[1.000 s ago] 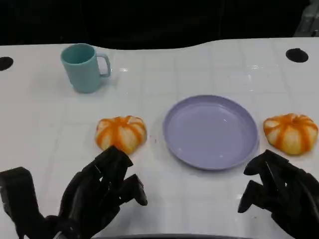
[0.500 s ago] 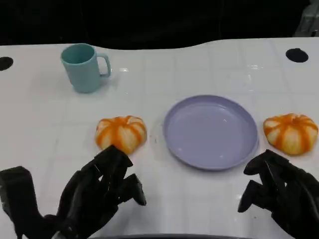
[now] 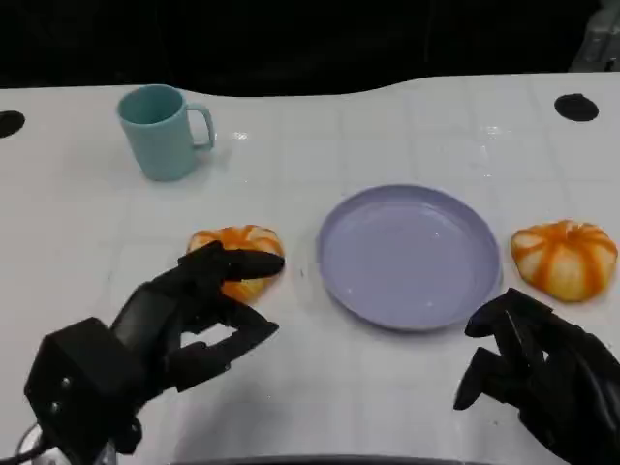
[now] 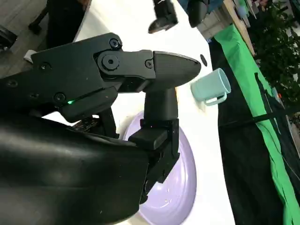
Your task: Grasp the bread from the table and place it into the plate.
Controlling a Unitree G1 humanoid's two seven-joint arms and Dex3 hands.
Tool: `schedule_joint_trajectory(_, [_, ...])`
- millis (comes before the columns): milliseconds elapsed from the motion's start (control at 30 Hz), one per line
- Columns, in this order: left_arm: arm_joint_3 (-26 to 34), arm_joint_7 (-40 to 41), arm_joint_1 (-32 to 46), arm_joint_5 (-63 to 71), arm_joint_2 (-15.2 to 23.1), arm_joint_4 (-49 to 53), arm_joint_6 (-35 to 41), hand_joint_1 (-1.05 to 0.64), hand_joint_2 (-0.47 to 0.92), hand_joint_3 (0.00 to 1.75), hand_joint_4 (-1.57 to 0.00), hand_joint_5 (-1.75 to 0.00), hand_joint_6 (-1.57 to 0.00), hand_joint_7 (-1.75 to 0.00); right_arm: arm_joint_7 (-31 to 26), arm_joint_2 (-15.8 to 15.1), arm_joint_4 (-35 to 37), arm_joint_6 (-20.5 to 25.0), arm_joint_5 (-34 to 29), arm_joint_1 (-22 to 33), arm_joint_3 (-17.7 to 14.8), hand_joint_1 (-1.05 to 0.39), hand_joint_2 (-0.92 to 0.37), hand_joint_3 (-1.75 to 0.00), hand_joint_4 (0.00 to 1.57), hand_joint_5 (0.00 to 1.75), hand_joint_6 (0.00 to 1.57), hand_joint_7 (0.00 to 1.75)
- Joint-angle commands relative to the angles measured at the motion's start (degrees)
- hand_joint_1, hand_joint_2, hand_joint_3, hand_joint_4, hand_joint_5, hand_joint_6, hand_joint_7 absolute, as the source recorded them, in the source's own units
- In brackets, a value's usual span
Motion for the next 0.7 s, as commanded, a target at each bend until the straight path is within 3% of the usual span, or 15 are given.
schedule_joint_trajectory(33, [-0.73, 0.88, -2.13, 5.54, 4.07, -1.54, 0.28, -0.46, 0.88, 0.00, -0.09, -0.88, -0.41, -0.10, -0.95, 0.11, -0.20, -0.09, -0.36, -0.68, 0.01, -0.42, -0.92, -0.45, 0.63, 1.75, 0.50, 1.61])
schedule_joint_trajectory(133, [-1.18, 1.17, -2.62, 7.40, 4.96, -1.83, 0.53, -0.45, 0.87, 0.00, -0.07, -0.85, -0.40, -0.07, -0.99, 0.04, -0.14, -0.20, -0.45, -0.74, 0.09, -0.42, -0.92, -0.45, 0.63, 1.75, 0.50, 1.61])
schedule_joint_trajectory(167, [-2.17, 2.22, -4.10, 12.17, 7.16, -1.14, -0.97, -0.46, 0.87, 0.00, -0.04, -0.83, -0.38, -0.06, -0.98, 0.07, -0.13, -0.19, -0.29, -0.74, -0.01, -0.42, -0.92, -0.45, 0.63, 1.75, 0.49, 1.61])
schedule_joint_trajectory(267, [-4.93, 4.79, -7.81, 24.85, 12.46, 0.41, -3.63, -0.44, 0.84, 0.00, 0.00, -0.63, -0.27, -0.01, -1.05, 0.13, -0.27, -0.02, 0.00, -0.75, -0.21, -0.43, -0.92, -0.42, 0.62, 1.75, 0.50, 1.61])
schedule_joint_trajectory(367, [-6.85, 6.11, -10.37, 31.84, 14.83, 1.51, -3.84, -0.43, 0.82, 0.01, 0.00, -0.44, -0.24, -0.01, -0.95, -0.04, -0.40, 0.10, 0.14, -0.66, -0.31, -0.43, -0.92, -0.42, 0.62, 1.75, 0.50, 1.61])
schedule_joint_trajectory(533, [-10.19, 7.99, -14.07, 41.18, 16.75, 3.70, -3.36, -0.39, 0.77, 0.00, 0.00, -0.28, -0.21, 0.00, -0.26, -0.57, -0.60, -0.44, 0.05, -0.18, -0.40, -0.43, -0.92, -0.43, 0.61, 1.75, 0.49, 1.60])
schedule_joint_trajectory(700, [-13.62, 8.52, -17.23, 47.59, 16.51, 7.47, -2.08, -0.36, 0.74, 0.00, 0.00, -0.24, -0.20, 0.00, -0.37, -0.62, -1.04, -0.06, 0.20, 0.17, -0.59, -0.43, -0.92, -0.41, 0.60, 1.75, 0.49, 1.60])
